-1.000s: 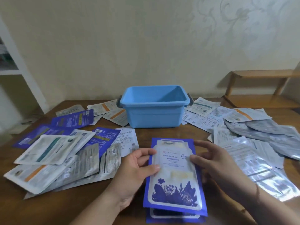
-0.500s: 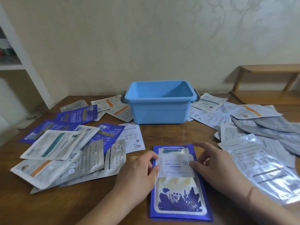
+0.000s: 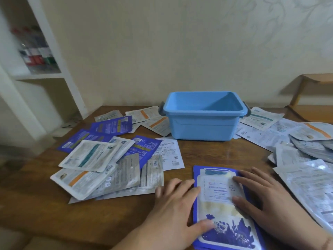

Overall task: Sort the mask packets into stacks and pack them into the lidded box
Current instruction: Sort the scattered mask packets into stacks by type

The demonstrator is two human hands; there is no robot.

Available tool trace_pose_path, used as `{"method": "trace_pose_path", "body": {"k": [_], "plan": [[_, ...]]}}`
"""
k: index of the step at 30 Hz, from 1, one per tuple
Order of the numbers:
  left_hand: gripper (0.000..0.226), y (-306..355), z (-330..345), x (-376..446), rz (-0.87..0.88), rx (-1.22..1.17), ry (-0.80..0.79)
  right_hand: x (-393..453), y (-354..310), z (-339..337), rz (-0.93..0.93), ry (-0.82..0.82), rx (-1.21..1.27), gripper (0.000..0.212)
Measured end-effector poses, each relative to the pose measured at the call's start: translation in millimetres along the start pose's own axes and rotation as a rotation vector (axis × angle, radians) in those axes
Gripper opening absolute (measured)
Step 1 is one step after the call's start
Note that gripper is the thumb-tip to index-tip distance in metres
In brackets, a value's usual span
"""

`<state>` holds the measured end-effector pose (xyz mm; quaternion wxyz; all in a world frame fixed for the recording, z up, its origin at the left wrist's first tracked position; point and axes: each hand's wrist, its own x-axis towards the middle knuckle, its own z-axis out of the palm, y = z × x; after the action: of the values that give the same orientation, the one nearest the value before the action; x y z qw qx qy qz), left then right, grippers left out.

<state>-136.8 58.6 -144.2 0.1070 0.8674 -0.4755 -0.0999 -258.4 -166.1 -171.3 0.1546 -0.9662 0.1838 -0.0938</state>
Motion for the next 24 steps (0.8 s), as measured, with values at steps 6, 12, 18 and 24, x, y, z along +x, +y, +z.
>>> {"method": "trace_pose_path", "body": {"k": [6,12,18,24], "plan": [[0.069,-32.9,-22.9,-8.8,-0.048,-0.022,0.236,9.5,-20.5,-8.7,-0.080,0.237,0.116,0.068],[0.069,-113.0,-49.0,-0.2,-0.314,0.186,0.230,91.9,-127.5,-15.2,-0.017,-0.158,0.396,0.021],[0.061,-139.5,-41.3,-17.6,-0.221,0.180,0.192,184.7,-182.6,26.1,0.262,-0.185,0.566,0.034],[0.062,-166.3,-49.5,-37.5,-0.137,0.152,0.154,215.4,-198.1,43.2,0.283,-0.233,0.528,0.026]]}}
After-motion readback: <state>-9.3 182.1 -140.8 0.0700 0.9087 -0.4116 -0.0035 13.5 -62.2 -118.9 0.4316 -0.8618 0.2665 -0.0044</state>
